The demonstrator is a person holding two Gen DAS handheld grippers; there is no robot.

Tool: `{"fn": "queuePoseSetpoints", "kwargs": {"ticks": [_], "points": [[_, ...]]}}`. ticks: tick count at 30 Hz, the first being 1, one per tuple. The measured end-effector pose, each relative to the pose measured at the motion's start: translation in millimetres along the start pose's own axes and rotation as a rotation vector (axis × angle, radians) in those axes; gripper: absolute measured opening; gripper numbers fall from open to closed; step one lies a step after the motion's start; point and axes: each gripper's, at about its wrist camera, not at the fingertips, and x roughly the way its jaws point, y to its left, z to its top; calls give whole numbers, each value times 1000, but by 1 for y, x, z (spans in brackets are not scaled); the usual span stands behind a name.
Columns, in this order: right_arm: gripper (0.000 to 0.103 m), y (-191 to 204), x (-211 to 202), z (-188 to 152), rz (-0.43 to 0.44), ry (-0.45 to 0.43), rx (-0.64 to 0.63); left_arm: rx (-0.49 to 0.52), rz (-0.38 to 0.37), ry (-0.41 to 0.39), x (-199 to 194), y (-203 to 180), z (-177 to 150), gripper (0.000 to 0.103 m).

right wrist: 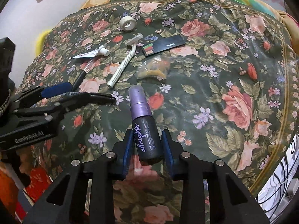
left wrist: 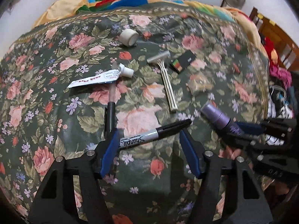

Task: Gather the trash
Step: 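Grasp the Sharpie marker with the left gripper while the right grasps the purple spray bottle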

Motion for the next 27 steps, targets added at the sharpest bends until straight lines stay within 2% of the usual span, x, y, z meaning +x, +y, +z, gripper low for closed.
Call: {"fn": "queuePoseSetpoints", "kwargs": {"ticks": [4, 7, 8, 11, 15, 16, 19, 20, 25, 27], "points": [[29, -1, -2, -5, 1, 6, -11, 26, 13, 19, -6, -7, -12, 59], [29, 2, -2, -7, 0, 5, -24, 39, 9, 94, 0, -10, -21, 34], [29, 2, -2, -8, -2, 2, -26, 56, 43, 69, -3, -13, -22, 34], [29, 5, -1, -9, -5, -3, -34, 72, 61, 84, -2, -14, -20, 33], [29, 6, 0, -8, 1, -5, -32, 66, 28, 28, -12, -10, -10, 34], [29, 5, -1, -8, 16, -2, -27, 71, 10, 13, -16, -9, -6, 37], [29, -2, -1, -7, 55, -3, 9, 78, 18, -25, -19, -9, 3, 61], [29, -4, -1, -7, 64, -4, 17, 84, 36, -37, -16, -8, 5, 61], [30, -3, 0, -7, 59, -17, 18, 80, 20, 75, 11, 0, 2, 61], [30, 1, 1, -7, 39, -29, -11, 63, 6, 88, 14, 3, -3, 61]]}}
